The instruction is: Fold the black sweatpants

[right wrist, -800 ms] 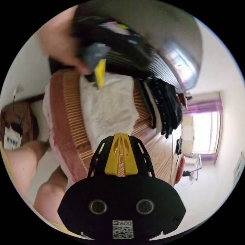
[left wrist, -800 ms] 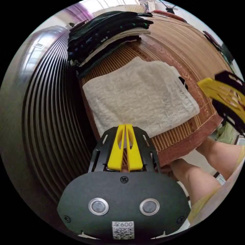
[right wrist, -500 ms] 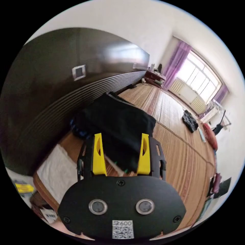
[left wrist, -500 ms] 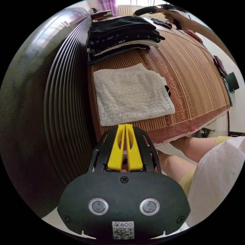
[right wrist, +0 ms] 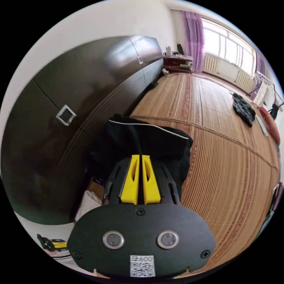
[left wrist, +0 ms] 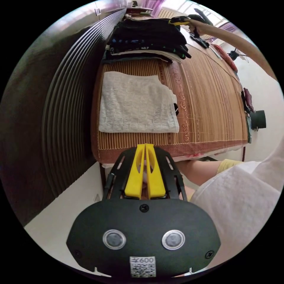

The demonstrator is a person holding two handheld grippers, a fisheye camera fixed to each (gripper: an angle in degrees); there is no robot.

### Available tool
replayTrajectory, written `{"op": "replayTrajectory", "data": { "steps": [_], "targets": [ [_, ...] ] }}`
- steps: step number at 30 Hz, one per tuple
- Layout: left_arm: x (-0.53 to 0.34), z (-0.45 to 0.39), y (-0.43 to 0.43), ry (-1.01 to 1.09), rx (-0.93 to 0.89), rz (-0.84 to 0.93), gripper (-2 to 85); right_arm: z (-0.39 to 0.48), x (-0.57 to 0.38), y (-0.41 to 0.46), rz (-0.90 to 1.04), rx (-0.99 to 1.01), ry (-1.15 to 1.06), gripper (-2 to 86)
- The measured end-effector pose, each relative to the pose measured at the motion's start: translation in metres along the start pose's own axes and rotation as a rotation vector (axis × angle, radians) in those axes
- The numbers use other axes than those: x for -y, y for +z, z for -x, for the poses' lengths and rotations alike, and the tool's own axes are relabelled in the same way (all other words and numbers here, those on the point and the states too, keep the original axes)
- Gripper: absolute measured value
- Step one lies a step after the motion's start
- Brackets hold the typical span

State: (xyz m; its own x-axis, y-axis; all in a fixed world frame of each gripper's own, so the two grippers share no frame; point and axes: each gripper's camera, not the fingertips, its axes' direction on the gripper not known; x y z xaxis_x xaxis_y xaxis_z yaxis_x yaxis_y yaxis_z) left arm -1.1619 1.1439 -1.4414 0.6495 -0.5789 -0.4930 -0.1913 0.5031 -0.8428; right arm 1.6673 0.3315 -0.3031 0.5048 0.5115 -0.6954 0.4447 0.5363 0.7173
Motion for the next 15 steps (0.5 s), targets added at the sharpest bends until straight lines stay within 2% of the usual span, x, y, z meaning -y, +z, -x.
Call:
{"op": "replayTrajectory", "data": {
  "steps": [2,4,6,8,10,11,13,15],
  "targets": [
    [-0.014,-0.010,-0.013,0.006,0.014,-0.063,0.9,0.063,0.023,-0.100,-0.114,0.081,-0.045,-0.8],
    [-0.019,-0.023,-0.027,0.054,0.060,-0.105,0.9,0.164,0.060,-0.233,-0.187,0.045,-0.119,-0.8],
    [-0.016,-0.057,-0.037,0.182,0.285,-0.095,0.9,0.239,0.088,-0.321,-0.210,0.068,-0.189,-0.8],
    [-0.018,-0.104,-0.053,0.347,0.540,-0.226,1.3,0.296,0.113,-0.413,-0.291,0.167,-0.188,-0.8],
    [-0.016,-0.129,-0.070,0.409,0.606,-0.403,1.9,0.366,0.153,-0.549,-0.427,0.211,-0.145,-0.8],
    [-0.007,-0.145,-0.078,0.460,0.625,-0.491,2.5,0.387,0.161,-0.587,-0.469,0.186,-0.144,-0.8],
    [0.013,-0.169,-0.086,0.549,0.646,-0.584,4.7,0.464,0.172,-0.746,-0.699,0.094,-0.181,-0.8],
    [0.033,-0.193,-0.091,0.626,0.636,-0.674,7.0,0.516,0.183,-0.841,-0.792,0.022,-0.268,-0.8]
  ]
}}
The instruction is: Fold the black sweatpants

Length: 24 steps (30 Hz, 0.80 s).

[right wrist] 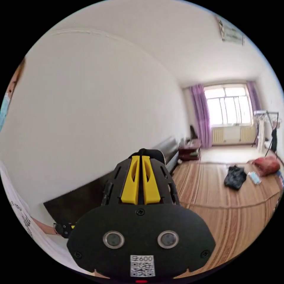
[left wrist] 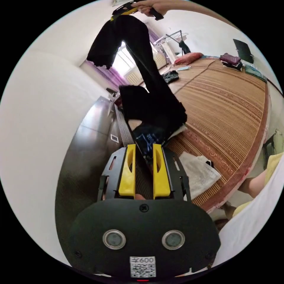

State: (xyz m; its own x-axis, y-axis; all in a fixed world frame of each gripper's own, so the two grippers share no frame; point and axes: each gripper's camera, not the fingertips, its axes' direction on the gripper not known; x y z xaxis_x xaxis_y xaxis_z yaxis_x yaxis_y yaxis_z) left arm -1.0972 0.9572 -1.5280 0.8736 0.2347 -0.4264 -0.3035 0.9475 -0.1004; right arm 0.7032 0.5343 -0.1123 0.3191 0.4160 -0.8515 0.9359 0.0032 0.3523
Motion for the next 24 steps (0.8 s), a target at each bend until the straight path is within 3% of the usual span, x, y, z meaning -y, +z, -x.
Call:
{"op": "replayTrajectory", "data": {
  "steps": [3,6,12,17,20,22,24],
  "targets": [
    [0.040,-0.021,0.007,-0.005,-0.033,-0.150,7.5,0.017,0.113,-0.039,0.167,0.015,0.023,-0.8],
    [0.068,-0.086,0.021,0.074,-0.066,-0.193,7.6,0.036,0.142,-0.080,0.314,-0.021,-0.016,-0.8],
    [0.047,-0.277,0.046,0.155,-0.108,-0.201,7.6,0.000,0.065,-0.140,0.518,-0.092,0.008,-0.9],
    [0.002,-0.466,0.129,0.211,-0.218,0.093,7.1,-0.155,-0.055,-0.193,0.787,-0.187,0.149,-0.9],
    [-0.015,-0.547,0.158,0.227,-0.310,0.166,6.2,-0.291,-0.116,-0.279,0.915,-0.533,0.294,-0.9],
    [-0.022,-0.582,0.171,0.240,-0.294,0.199,5.8,-0.389,-0.119,-0.414,0.830,-0.995,0.624,-0.9],
    [-0.027,-0.605,0.186,0.254,-0.324,0.207,5.7,-0.401,-0.101,-0.502,0.727,-0.940,0.711,-0.8]
  ]
}}
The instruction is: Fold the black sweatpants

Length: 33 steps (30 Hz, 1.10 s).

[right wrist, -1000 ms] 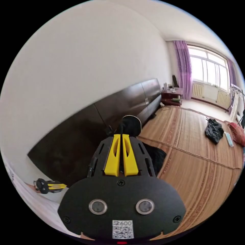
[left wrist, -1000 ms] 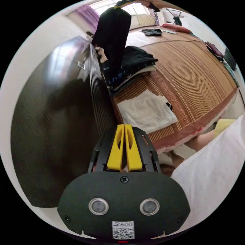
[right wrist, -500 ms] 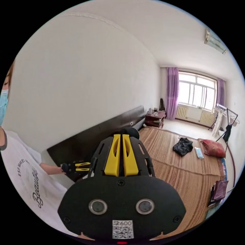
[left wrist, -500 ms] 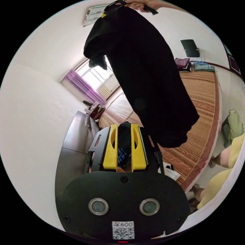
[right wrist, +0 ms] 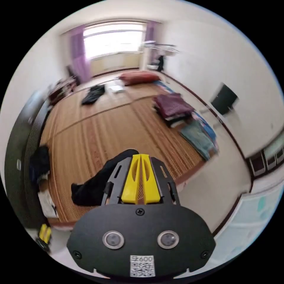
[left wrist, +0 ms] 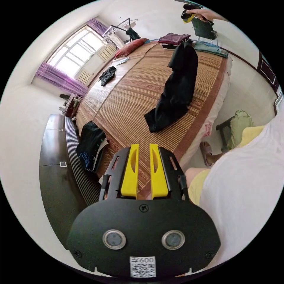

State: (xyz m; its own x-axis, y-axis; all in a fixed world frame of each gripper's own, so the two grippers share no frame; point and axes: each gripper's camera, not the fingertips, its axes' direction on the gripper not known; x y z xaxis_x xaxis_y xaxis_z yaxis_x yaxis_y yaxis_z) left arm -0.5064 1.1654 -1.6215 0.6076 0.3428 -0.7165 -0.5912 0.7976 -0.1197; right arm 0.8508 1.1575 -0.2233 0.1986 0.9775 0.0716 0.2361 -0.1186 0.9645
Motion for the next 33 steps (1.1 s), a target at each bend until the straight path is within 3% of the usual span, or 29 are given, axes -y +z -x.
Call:
{"op": "replayTrajectory", "data": {
  "steps": [3,5,8,12,16,20,22,25,28,32,33],
  "targets": [
    [0.006,-0.009,0.046,0.067,-0.040,-0.006,6.3,-0.071,-0.041,-0.068,-0.076,0.272,0.037,-0.8],
    [0.011,0.004,0.094,0.137,-0.047,-0.021,7.3,-0.090,-0.083,-0.079,-0.004,0.348,0.109,-0.8],
    [0.022,0.055,0.169,0.180,-0.079,-0.028,8.9,-0.065,-0.176,-0.086,0.133,0.351,0.107,-0.7],
    [0.031,0.164,0.273,0.022,-0.142,-0.049,10.9,0.021,-0.257,-0.084,0.377,0.474,0.004,-0.4],
    [0.021,0.293,0.444,-0.216,-0.222,0.032,15.3,0.093,-0.211,-0.091,0.420,0.494,-0.079,2.2],
    [-0.025,0.388,0.623,-0.441,-0.591,0.324,16.6,0.175,-0.134,-0.094,0.479,0.530,-0.193,6.0],
    [-0.049,0.398,0.671,-0.455,-0.671,0.376,15.2,0.245,-0.092,-0.089,0.517,0.436,-0.337,6.9],
    [-0.064,0.395,0.741,-0.350,-0.567,0.470,13.8,0.324,-0.069,-0.050,0.580,0.296,-0.564,6.8],
    [-0.066,0.408,0.791,-0.397,-0.451,0.435,11.3,0.363,-0.060,0.010,0.618,0.161,-0.679,6.2],
    [-0.068,0.418,0.871,-0.553,-0.259,0.372,5.7,0.383,-0.072,0.076,0.611,0.175,-0.916,7.0],
    [-0.069,0.416,0.887,-0.566,-0.249,0.346,4.8,0.392,-0.105,0.096,0.651,0.240,-1.147,7.6]
  ]
}}
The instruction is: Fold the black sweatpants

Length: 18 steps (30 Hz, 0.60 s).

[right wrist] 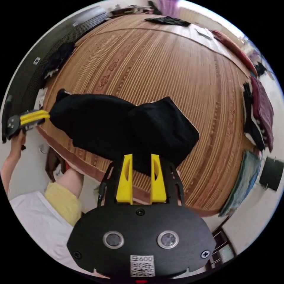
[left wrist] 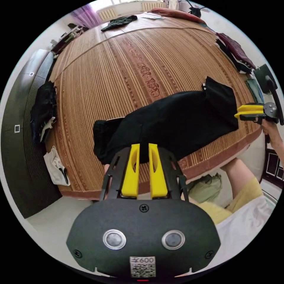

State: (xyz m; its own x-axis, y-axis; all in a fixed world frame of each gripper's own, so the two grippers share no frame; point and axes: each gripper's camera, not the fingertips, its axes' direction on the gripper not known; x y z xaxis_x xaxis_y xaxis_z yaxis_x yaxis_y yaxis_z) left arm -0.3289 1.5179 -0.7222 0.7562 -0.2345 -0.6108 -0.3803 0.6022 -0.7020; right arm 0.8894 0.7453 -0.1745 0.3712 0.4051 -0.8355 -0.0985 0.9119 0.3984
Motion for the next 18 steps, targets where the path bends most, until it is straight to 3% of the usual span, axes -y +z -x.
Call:
{"op": "replayTrajectory", "data": {
  "steps": [1,2,3,4,5,7,8,13,14,18],
  "targets": [
    [0.013,-0.006,0.043,0.013,-0.010,-0.017,3.7,0.025,-0.012,0.055,0.167,-0.042,-0.244,7.9],
    [0.028,-0.021,0.107,0.071,-0.041,0.040,3.4,0.033,-0.029,0.078,0.231,-0.119,-0.313,7.8],
    [0.033,-0.033,0.144,0.130,-0.069,0.106,3.4,0.059,-0.083,0.045,0.007,-0.187,-0.456,7.1],
    [0.025,-0.060,0.192,0.236,0.052,0.134,3.4,0.068,-0.141,0.029,-0.143,-0.219,-0.499,5.9],
    [-0.015,-0.083,0.200,0.334,0.275,-0.036,3.0,0.066,-0.169,0.020,-0.237,-0.216,-0.470,5.6],
    [-0.103,-0.074,0.237,0.240,0.475,-0.322,2.4,0.042,-0.282,0.001,-0.563,-0.094,-0.244,4.0],
    [-0.141,-0.051,0.257,0.192,0.485,-0.414,2.1,0.046,-0.305,0.002,-0.619,-0.090,-0.228,3.5],
    [-0.188,0.087,0.305,0.073,0.365,-0.534,1.6,0.246,-0.379,0.050,-0.724,-0.830,-0.428,-0.3],
    [-0.198,0.121,0.316,0.065,0.334,-0.557,1.5,0.250,-0.383,0.045,-0.722,-0.838,-0.431,-0.4],
    [-0.215,0.261,0.339,0.007,0.065,-0.575,1.7,0.193,-0.401,-0.055,-0.747,-0.502,-0.410,-0.7]
  ]
}}
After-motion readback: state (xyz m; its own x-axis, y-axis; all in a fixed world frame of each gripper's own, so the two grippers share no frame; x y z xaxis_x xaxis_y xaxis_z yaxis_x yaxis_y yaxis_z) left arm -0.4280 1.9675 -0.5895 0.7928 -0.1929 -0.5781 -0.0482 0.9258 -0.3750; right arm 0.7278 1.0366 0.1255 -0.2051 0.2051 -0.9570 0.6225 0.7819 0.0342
